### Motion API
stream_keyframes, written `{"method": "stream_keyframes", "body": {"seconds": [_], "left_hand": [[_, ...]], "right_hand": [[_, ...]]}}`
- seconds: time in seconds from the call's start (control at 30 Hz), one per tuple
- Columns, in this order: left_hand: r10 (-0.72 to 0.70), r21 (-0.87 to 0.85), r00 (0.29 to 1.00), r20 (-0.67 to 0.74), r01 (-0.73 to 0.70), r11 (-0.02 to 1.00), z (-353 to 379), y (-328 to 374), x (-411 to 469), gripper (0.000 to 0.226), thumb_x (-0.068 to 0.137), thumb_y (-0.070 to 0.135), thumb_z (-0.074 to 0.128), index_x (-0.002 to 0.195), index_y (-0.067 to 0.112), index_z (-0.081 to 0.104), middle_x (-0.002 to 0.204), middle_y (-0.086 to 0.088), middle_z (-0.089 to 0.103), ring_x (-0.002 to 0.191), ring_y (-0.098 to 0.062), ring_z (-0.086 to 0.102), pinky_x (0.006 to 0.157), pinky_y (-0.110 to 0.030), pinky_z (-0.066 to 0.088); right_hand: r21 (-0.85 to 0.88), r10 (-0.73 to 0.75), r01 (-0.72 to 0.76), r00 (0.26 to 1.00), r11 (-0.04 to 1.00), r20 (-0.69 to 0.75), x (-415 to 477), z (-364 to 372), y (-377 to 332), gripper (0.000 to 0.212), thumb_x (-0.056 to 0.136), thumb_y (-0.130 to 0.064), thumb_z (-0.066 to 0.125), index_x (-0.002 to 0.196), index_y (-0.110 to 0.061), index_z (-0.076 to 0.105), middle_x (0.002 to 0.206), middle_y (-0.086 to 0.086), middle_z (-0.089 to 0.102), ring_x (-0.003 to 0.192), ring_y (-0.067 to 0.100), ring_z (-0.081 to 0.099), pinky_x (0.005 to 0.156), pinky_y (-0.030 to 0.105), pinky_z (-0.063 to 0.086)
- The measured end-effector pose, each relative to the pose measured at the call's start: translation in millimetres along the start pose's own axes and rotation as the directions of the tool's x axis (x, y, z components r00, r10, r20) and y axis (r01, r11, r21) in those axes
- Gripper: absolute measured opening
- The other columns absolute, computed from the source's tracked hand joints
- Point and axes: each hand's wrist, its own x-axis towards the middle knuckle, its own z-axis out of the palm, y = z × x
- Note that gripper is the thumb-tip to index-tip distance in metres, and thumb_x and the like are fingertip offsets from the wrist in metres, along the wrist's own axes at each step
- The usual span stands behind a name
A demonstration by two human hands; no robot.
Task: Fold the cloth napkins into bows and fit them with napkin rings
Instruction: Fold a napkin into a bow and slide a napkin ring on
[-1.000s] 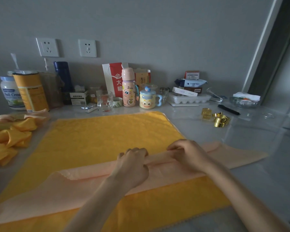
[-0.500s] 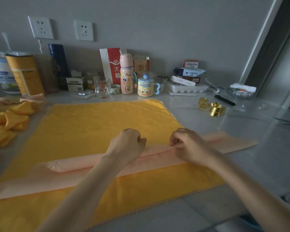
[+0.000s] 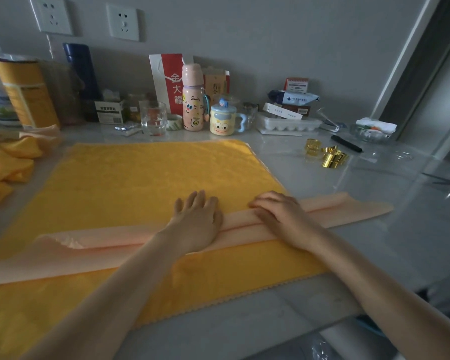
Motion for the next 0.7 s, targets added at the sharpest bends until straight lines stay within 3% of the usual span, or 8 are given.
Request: {"method": "stream_keyframes", "body": {"seconds": [0.1, 0.17, 0.27, 0.43, 0.5, 0.6, 0.7], "left_hand": [[0.071, -0.094, 0.989, -0.129, -0.084, 0.992, -10, 0, -2, 0.033, 0.100, 0.030, 0.032, 0.125, 0.016, 0.051, 0.137, -0.003, 0.042, 0.132, -0.023, 0.031, 0.107, -0.040, 0.028], [0.097, -0.166, 0.980, -0.175, -0.126, 0.978, -16, 2, -5, 0.027, 0.098, 0.027, 0.040, 0.113, 0.016, 0.061, 0.125, -0.001, 0.052, 0.122, -0.021, 0.042, 0.101, -0.038, 0.036], [0.085, -0.233, 0.979, -0.188, -0.128, 0.964, -22, 10, -11, 0.028, 0.096, 0.035, 0.046, 0.107, 0.016, 0.063, 0.117, -0.001, 0.057, 0.110, -0.022, 0.051, 0.093, -0.037, 0.043], [0.081, -0.251, 0.959, -0.272, -0.152, 0.956, -24, 24, -19, 0.048, 0.096, 0.044, 0.044, 0.081, 0.003, 0.064, 0.083, -0.007, 0.063, 0.074, -0.024, 0.057, 0.060, -0.031, 0.037], [0.095, -0.186, 0.959, -0.267, -0.148, 0.971, -22, 30, -23, 0.050, 0.096, 0.044, 0.042, 0.080, 0.002, 0.064, 0.085, -0.008, 0.063, 0.077, -0.023, 0.056, 0.066, -0.031, 0.039], [0.144, -0.009, 0.953, -0.265, -0.151, 0.988, -12, 38, -25, 0.035, 0.098, 0.041, 0.039, 0.096, 0.011, 0.058, 0.104, -0.004, 0.058, 0.103, -0.022, 0.050, 0.088, -0.034, 0.039], [0.194, 0.069, 0.962, -0.192, -0.184, 0.981, -2, 42, -23, 0.029, 0.100, 0.028, 0.036, 0.125, 0.016, 0.044, 0.126, -0.003, 0.049, 0.119, -0.024, 0.044, 0.099, -0.037, 0.035]], "right_hand": [[0.059, -0.032, 0.033, 0.999, 0.998, -0.014, 0, -8, -2, 0.025, 0.096, -0.022, 0.049, 0.115, -0.016, 0.064, 0.114, -0.004, 0.058, 0.107, 0.013, 0.054, 0.098, 0.033, 0.042], [0.081, -0.026, 0.027, 1.000, 0.996, -0.012, 0, -16, -4, 0.022, 0.092, -0.015, 0.055, 0.111, -0.014, 0.066, 0.109, -0.002, 0.060, 0.102, 0.012, 0.057, 0.094, 0.027, 0.044], [0.094, -0.046, 0.052, 0.997, 0.994, -0.061, -4, -25, -7, 0.016, 0.086, -0.008, 0.061, 0.100, -0.012, 0.068, 0.098, -0.003, 0.062, 0.093, 0.011, 0.058, 0.082, 0.016, 0.044], [-0.035, -0.142, 0.139, 0.983, 0.990, -0.117, -20, -24, -10, 0.016, 0.078, -0.003, 0.064, 0.085, -0.016, 0.062, 0.086, -0.009, 0.055, 0.083, 0.008, 0.052, 0.077, 0.019, 0.040], [-0.089, -0.184, 0.176, 0.978, 0.980, -0.095, -31, -23, -10, 0.013, 0.078, -0.006, 0.062, 0.085, -0.017, 0.061, 0.087, -0.009, 0.054, 0.084, 0.008, 0.049, 0.077, 0.016, 0.036], [-0.073, -0.214, 0.211, 0.976, 0.975, -0.038, -43, -24, -13, 0.018, 0.081, -0.022, 0.048, 0.088, -0.014, 0.063, 0.088, -0.005, 0.056, 0.084, 0.009, 0.049, 0.073, 0.016, 0.039], [-0.020, -0.127, 0.125, 0.989, 0.992, -0.071, -37, -25, -15, 0.036, 0.094, -0.033, 0.040, 0.075, -0.011, 0.061, 0.074, -0.001, 0.057, 0.070, 0.012, 0.052, 0.064, 0.032, 0.045]]}}
